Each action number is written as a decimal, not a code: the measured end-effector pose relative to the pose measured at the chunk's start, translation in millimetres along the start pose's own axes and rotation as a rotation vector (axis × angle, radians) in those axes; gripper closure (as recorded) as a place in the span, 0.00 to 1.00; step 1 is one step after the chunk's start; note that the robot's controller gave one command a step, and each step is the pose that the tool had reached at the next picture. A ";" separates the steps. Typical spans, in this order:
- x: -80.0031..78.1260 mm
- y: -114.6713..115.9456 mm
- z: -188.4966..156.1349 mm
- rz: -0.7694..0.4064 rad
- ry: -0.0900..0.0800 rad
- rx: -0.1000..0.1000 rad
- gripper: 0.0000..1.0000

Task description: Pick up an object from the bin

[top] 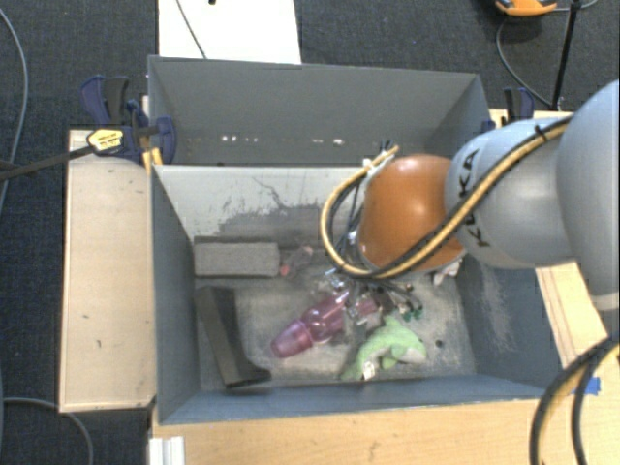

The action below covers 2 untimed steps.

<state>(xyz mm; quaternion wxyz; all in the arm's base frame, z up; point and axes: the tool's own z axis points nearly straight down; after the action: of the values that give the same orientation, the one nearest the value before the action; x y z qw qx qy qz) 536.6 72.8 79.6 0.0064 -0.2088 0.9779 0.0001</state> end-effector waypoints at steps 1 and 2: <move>0.0 0.0 0.0 0.001 0.000 0.000 1.00; -6.6 -6.4 -72.1 0.033 -0.002 0.000 1.00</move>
Offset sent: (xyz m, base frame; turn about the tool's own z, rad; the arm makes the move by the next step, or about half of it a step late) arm 0.0072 -0.0035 0.0720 0.0316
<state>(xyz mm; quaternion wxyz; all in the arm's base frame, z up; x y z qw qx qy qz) 544.3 69.5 151.8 0.0074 -0.1927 0.9812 0.0006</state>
